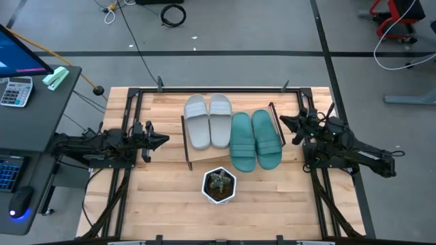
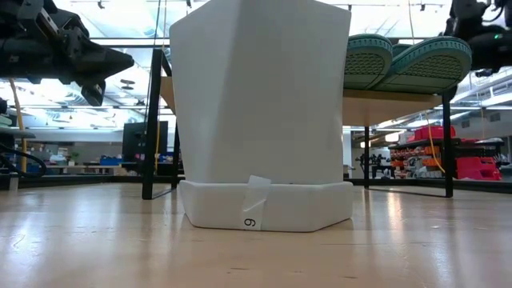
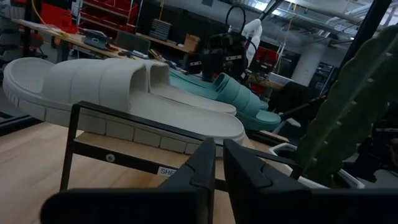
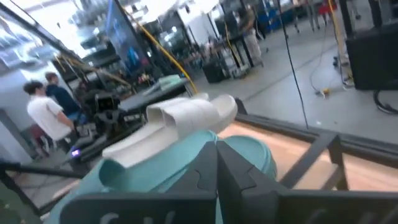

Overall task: Pick and place slides into the shelf
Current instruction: Return to Home Position

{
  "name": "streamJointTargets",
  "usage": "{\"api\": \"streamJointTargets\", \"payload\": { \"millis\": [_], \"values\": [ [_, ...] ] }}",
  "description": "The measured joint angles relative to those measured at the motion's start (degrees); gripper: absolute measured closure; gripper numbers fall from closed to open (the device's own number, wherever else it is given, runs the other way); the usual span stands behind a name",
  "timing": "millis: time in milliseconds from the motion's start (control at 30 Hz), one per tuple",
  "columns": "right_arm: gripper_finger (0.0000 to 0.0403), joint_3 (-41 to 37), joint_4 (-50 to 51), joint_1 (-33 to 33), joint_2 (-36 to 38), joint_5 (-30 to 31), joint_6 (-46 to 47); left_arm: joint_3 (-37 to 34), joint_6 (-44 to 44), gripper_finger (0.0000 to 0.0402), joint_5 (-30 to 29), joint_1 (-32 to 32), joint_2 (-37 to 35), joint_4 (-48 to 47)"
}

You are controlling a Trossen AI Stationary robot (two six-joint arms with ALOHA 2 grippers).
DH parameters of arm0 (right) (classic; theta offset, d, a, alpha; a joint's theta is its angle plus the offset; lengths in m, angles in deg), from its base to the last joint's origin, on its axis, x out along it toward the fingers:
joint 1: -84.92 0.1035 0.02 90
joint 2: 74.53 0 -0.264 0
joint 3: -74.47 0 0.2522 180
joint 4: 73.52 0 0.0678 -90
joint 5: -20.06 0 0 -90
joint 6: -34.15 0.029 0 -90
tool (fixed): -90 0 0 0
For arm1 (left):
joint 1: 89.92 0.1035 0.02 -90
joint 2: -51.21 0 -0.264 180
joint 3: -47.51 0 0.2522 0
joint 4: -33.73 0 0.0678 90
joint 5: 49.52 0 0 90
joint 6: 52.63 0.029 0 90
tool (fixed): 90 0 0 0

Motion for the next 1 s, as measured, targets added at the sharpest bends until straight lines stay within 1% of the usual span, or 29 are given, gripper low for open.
{"api": "streamJointTargets", "payload": {
  "millis": [167,267,367,600,800,867,1000],
  "values": [
    [0.0403,-6.68,-15.58,0.00,0.02,0.22,1.52,0.00,0.01,0.0361,0.00,0.00,0.00,0.09],
    [0.0403,-8.47,-20.76,0.00,0.02,1.01,1.68,0.00,0.01,0.0364,0.02,0.00,0.00,0.09],
    [0.0403,-9.09,-21.12,0.00,0.02,1.04,1.61,0.00,0.01,0.0369,0.01,0.00,0.00,0.09],
    [0.0403,-9.34,-20.66,1.14,0.02,-1.75,0.28,0.00,0.01,0.0376,0.02,-0.01,0.00,0.09],
    [0.0403,-9.34,-20.73,5.52,0.02,-2.44,0.17,0.00,0.00,0.0369,0.02,0.00,0.00,0.09],
    [0.0403,-9.34,-20.69,7.60,0.02,-3.42,0.52,0.00,0.00,0.0365,0.04,0.00,0.00,0.09],
    [0.0403,-9.34,-20.66,11.71,0.02,-3.53,0.50,0.00,0.00,0.0361,0.06,0.00,0.00,0.09]
  ]
}}
